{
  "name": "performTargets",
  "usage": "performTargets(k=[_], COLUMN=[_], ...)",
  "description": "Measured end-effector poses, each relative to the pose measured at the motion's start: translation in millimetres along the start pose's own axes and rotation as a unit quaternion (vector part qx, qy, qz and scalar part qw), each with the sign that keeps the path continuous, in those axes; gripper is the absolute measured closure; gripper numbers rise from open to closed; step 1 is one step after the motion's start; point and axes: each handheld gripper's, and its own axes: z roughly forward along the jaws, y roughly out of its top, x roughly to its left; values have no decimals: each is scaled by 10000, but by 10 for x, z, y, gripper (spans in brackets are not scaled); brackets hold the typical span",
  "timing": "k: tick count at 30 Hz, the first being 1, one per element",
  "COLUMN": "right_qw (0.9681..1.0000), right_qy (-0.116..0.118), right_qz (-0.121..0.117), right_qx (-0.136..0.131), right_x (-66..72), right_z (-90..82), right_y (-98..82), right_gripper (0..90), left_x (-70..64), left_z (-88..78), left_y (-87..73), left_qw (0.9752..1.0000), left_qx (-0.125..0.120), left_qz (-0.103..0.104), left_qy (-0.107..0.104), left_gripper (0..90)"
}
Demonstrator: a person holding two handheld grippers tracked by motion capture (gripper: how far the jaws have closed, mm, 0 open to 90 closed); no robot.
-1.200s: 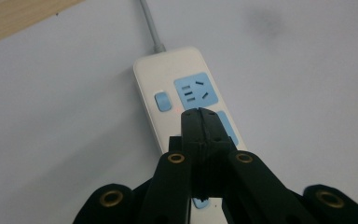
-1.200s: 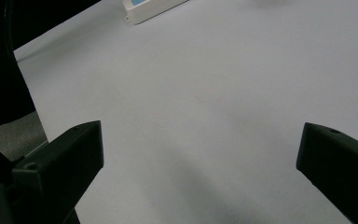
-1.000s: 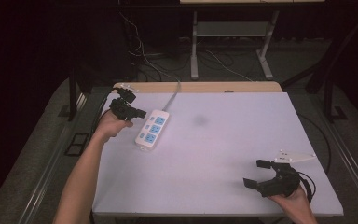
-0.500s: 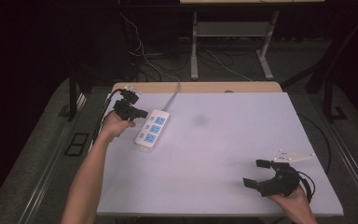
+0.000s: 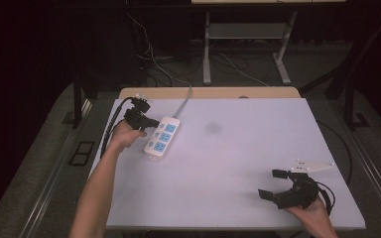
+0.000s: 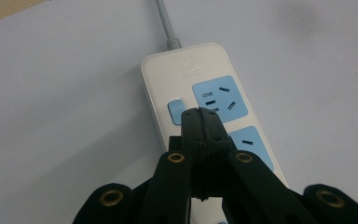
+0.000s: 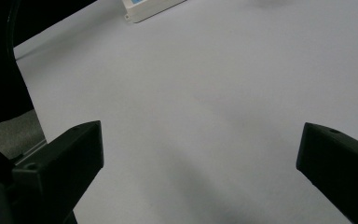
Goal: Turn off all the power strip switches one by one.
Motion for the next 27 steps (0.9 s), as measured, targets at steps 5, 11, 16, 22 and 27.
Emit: performTargets(k=[5, 11, 16, 22, 27], right_qw=[10000, 10000, 10000, 10000, 10000], right_qy=[1, -1, -3, -6, 2], right_qz=[-11, -23, -35, -36, -30], right_qx=[6, 11, 27, 24, 23], right_x=[-1, -2, 0, -2, -7], right_z=[-1, 9, 17, 14, 11], right_y=[-2, -1, -1, -2, -2], right_gripper=[5, 5, 5, 4, 5], left_x=[15, 23, 20, -3, -14], left_z=[53, 74, 74, 105, 126], left_y=[-49, -105, -114, -112, -120], left_qw=[10000, 9999, 9998, 9997, 9996], left_qx=[60, 123, 151, 228, 254], left_qz=[-34, -64, -61, -27, -22], left_qy=[-10, -47, -80, -115, -118], left_gripper=[895, 895, 895, 895, 894])
